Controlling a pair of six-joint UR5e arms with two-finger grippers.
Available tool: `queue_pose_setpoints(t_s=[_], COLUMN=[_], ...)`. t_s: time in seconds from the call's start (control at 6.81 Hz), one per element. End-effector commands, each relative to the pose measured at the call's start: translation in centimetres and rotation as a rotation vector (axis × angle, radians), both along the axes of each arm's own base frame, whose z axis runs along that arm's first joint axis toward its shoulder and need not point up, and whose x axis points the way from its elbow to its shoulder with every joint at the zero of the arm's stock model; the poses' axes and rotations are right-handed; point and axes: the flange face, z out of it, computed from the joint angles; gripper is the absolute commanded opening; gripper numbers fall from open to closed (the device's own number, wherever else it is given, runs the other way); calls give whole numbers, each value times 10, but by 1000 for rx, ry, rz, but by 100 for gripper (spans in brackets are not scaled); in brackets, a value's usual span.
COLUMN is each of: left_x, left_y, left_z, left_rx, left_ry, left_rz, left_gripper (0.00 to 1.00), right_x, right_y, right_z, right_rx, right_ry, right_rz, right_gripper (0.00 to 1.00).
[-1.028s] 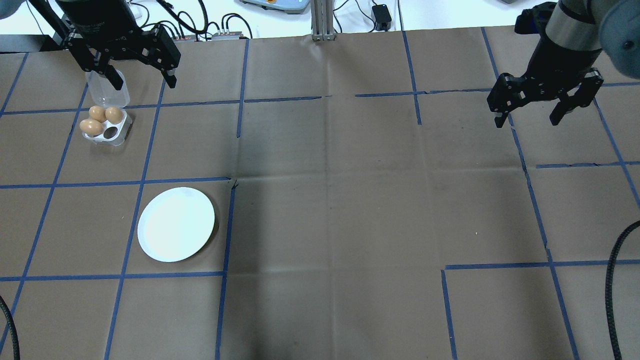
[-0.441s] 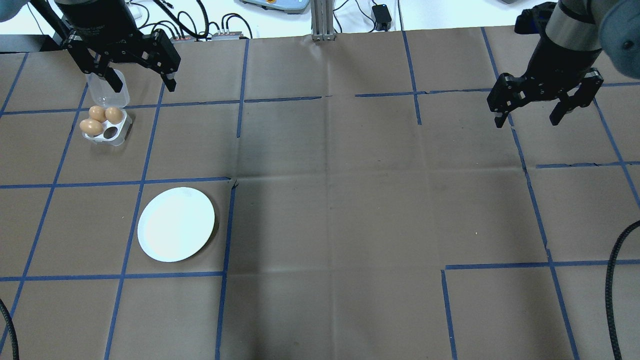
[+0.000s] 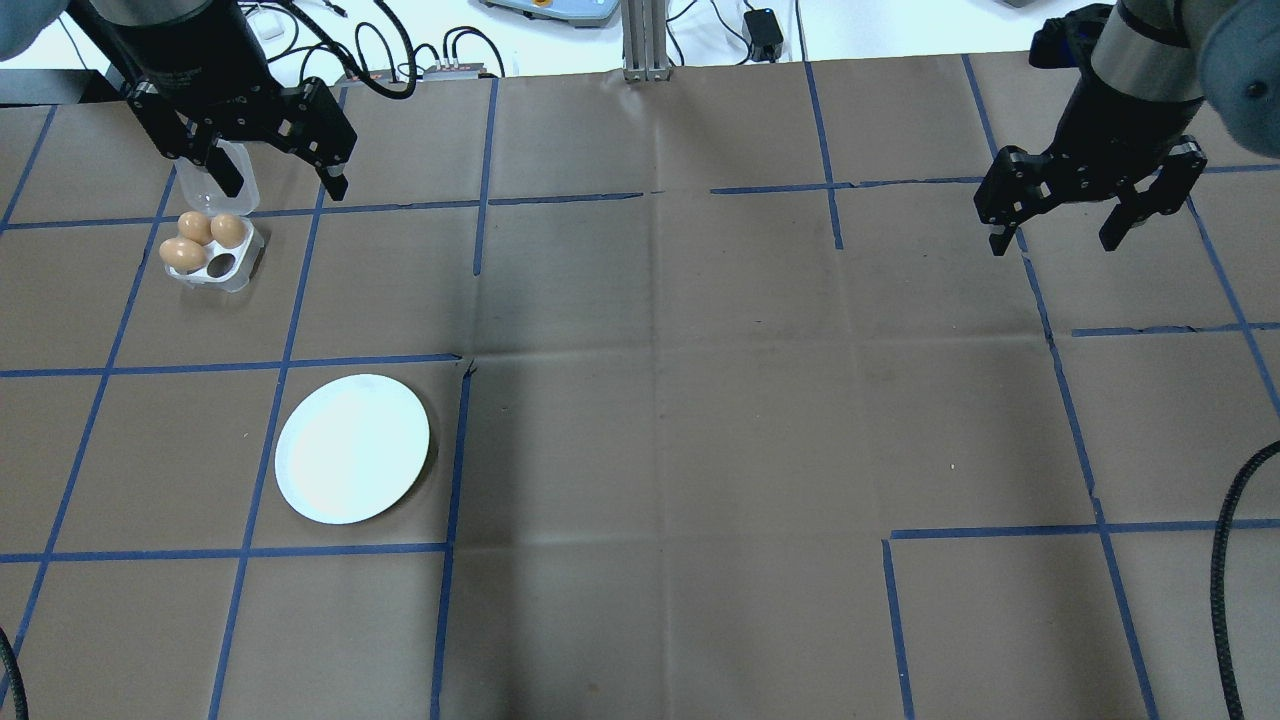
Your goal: Place egg on plate
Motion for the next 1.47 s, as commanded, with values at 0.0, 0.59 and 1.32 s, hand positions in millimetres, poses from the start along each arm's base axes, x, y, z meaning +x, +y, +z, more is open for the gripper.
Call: queue_pose_setpoints(t_s=[0.0,0.59,1.32], left_x=[64,252,321], left_y=[-6,-47,-102], left_z=[-7,-84,-227], left_rx=[16,-23,-50], left_ry=[-33,-39,-37], left_rz=[-26,96,70], left_gripper=[99,99,99], right_x=[0,0,0], right_y=[0,0,0], right_z=[0,0,0], right_rx=[0,0,0], right_ry=[0,0,0], right_rz=[0,0,0], right_gripper=[100,100,100])
